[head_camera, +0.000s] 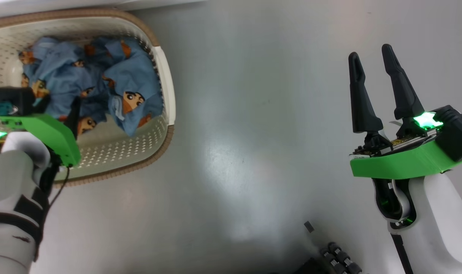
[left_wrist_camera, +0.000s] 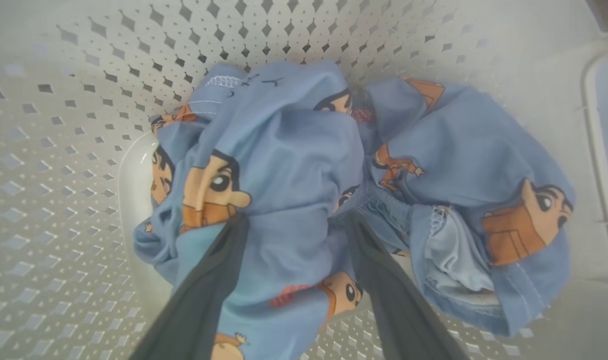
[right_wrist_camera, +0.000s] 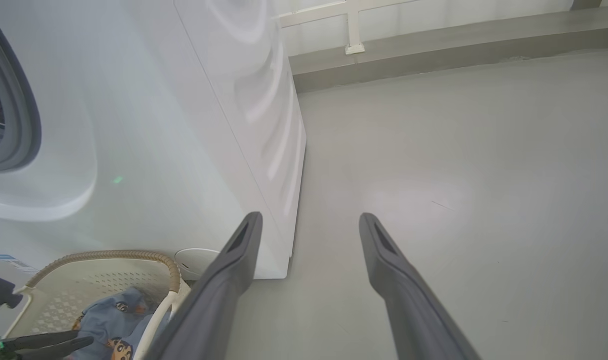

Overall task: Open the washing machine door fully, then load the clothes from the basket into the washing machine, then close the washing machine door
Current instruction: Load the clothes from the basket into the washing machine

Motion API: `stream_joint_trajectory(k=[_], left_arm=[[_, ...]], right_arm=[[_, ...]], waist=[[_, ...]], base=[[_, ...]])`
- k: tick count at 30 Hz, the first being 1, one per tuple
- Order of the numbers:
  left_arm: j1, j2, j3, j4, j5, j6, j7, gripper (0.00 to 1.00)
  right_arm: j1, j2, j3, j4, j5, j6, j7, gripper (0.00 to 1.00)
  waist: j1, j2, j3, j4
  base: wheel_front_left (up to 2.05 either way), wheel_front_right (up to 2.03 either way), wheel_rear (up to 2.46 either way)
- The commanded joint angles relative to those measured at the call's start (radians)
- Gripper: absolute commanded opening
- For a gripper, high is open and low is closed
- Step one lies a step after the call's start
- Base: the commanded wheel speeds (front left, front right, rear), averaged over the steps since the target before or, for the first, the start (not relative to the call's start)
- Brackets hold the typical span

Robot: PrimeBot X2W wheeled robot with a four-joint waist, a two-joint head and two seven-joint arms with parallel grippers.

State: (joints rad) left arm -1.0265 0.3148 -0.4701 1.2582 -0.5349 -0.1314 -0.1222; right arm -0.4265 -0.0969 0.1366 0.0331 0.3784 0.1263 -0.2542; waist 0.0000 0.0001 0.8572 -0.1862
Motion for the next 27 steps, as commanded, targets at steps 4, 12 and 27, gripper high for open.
stream_joint_trajectory(k=[4,12,27], left_arm=[[-0.016,0.058,-0.003,0.010,0.006,0.002,-0.007,1.00],[-0.029,0.067,-0.034,0.026,0.027,0.025,0.015,0.89],[-0.004,0.040,-0.013,0.031,-0.018,0.049,-0.035,0.00]], right_arm=[[0.010,0.007,0.031,-0.031,0.001,0.004,-0.008,1.00],[0.009,0.017,0.046,-0.036,0.000,0.004,-0.008,1.00],[0.018,0.016,0.033,-0.029,-0.001,0.004,-0.008,1.00]], waist=[[0.0000,-0.0001,0.017,-0.018],[0.0000,-0.0001,0.024,-0.039],[0.0000,-0.0001,-0.033,-0.018]], base=[[0.00,0.00,0.00],[0.00,0.00,0.00],[0.00,0.00,0.00]])
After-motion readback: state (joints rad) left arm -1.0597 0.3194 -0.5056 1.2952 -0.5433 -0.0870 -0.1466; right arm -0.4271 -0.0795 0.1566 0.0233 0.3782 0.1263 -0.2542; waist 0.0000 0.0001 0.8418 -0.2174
